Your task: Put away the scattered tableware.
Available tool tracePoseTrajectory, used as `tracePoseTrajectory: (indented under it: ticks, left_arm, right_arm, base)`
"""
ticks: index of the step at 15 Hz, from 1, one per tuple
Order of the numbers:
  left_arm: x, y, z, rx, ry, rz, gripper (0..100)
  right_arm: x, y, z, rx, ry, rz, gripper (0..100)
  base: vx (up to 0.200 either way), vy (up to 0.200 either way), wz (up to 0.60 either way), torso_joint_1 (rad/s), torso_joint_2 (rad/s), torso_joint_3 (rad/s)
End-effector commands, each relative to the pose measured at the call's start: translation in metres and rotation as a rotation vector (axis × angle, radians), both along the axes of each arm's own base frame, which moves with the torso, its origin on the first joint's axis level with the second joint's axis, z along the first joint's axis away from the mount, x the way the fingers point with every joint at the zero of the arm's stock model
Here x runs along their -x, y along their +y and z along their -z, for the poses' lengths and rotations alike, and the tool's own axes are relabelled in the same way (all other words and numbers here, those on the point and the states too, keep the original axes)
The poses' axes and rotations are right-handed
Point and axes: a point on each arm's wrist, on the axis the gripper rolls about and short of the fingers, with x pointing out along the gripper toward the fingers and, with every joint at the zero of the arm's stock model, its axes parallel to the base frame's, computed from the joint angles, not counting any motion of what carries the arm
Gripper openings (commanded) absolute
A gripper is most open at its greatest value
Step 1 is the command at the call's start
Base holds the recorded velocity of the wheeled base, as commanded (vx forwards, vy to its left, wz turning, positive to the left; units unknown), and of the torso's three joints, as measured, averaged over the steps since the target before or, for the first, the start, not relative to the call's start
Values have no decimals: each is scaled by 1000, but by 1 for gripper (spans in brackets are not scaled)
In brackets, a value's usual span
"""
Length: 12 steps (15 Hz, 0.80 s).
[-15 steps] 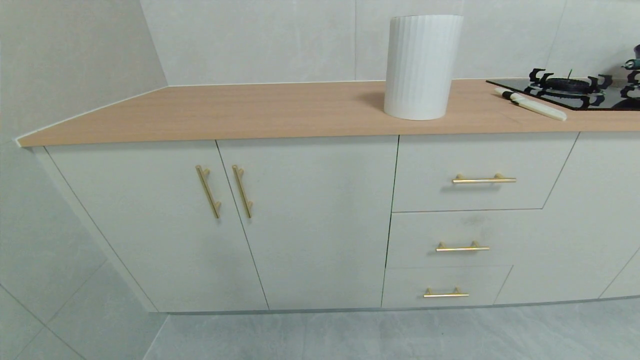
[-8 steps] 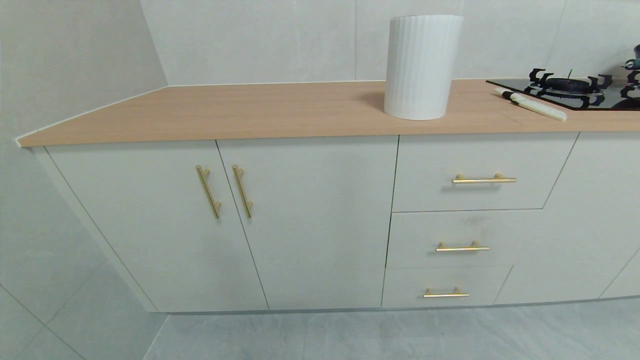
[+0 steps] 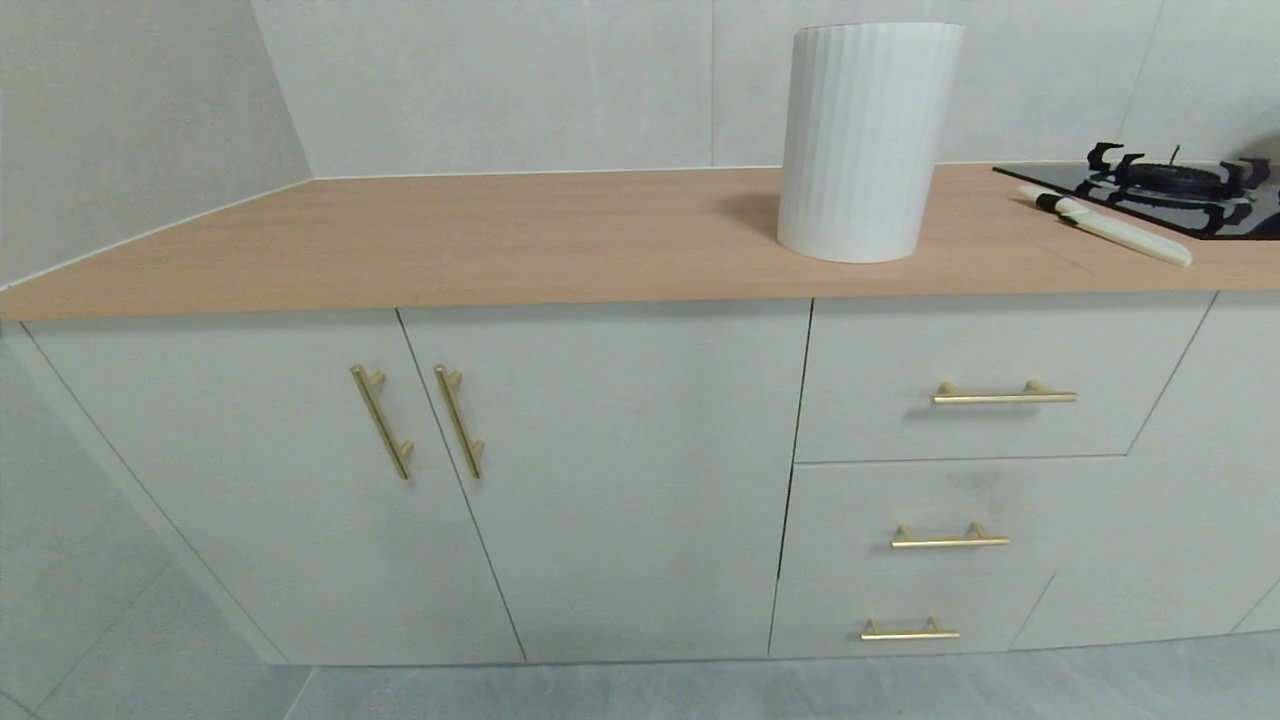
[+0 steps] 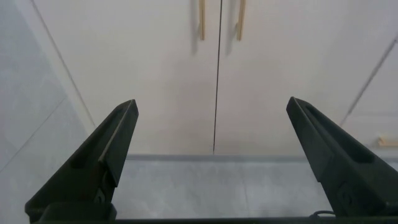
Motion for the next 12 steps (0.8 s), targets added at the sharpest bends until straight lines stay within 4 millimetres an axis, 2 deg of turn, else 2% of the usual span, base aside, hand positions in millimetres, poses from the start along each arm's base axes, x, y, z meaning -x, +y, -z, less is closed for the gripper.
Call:
tracePoseTrajectory:
  ticks: [1,7,12]
  left_arm:
    - [0,0,0,0,0,0,100]
    - [0,0,0,0,0,0,100]
    - [0,0,0,2,0,-2,100]
  right_arm:
    - [0,0,0,0,3,-1,100]
    - [0,0,0,0,3,-1,100]
    - [0,0,0,0,3,-1,100]
  base:
    - [200,0,0,7,-2,-2]
    - [200,0,0,4,-1,3]
    - [0,0,0,0,0,0]
